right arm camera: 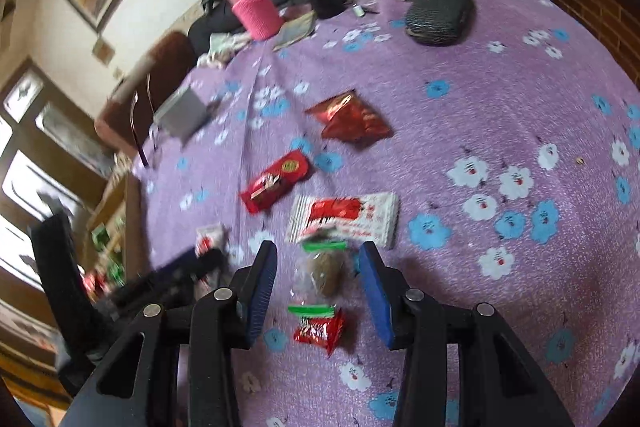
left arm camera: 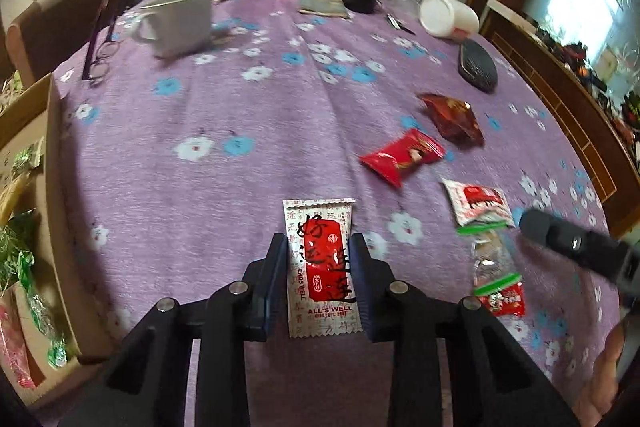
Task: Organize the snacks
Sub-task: 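Grasp the small clear packet with green strip using the right gripper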
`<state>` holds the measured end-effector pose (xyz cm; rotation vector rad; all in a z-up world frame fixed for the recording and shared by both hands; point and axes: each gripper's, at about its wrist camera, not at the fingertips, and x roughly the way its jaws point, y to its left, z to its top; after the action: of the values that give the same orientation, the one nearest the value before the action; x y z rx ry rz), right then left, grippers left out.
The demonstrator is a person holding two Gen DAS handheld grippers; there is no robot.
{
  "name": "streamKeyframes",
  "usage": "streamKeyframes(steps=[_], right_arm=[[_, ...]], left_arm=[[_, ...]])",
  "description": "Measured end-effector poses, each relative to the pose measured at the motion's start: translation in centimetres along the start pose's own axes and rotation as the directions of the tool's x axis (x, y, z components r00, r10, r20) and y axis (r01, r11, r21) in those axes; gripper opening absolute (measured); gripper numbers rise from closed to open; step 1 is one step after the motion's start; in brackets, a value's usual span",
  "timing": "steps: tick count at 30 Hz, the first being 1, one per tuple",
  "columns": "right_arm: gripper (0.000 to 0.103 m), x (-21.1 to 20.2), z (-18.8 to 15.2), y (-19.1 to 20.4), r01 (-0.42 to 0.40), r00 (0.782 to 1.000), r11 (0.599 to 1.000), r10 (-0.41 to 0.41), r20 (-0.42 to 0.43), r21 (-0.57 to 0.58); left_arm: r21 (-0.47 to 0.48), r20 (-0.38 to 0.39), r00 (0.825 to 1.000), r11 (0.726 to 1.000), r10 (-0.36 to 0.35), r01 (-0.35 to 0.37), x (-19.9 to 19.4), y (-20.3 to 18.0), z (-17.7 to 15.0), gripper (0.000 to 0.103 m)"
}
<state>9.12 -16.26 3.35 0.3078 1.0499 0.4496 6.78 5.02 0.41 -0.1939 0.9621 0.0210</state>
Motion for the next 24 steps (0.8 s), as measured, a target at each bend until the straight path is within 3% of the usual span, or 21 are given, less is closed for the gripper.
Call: streamKeyframes(steps=[4, 10, 13, 19, 24], right_arm=[[0.044, 1.0, -0.4, 0.2, 0.024, 0.999, 0.999, -0.024, -0.022, -0.024], [0.028, 2.5, -1.2, 1.4, 0.073, 0.995, 0.992, -0.079, -0.054, -0.105], [0.022, 2.3, -1.6, 2.2, 0.101, 0.994, 0.982, -0.105, -0.016, -0.158], [0.022, -0.1, -1.7, 3.5, 0.051, 0.994, 0.98, -0.031, 0.106, -0.192], [0.022, -1.1, -1.7, 3.9, 0.013, 0.989, 0.981, 0.016, 0.145, -0.196]], left_arm=[[0.005, 0.012, 1.0, 1.0, -0.007, 0.007, 0.1, -0.1, -0.1, 0.03], [0.008, 0.021, 1.0, 1.0, -0.018, 0.018, 0.1, -0.1, -0.2, 0.03], [0.009, 0.022, 1.0, 1.0, -0.017, 0.017, 0.1, -0.1, -0.2, 0.03], [-0.001, 0.054, 0.998, 0.999, -0.045, 0.045, -0.8, 0.1, 0.0, 0.03], [0.02, 0.113, 0.993, 0.999, -0.036, 0.034, -2.0, -0.5, -0.1, 0.03]])
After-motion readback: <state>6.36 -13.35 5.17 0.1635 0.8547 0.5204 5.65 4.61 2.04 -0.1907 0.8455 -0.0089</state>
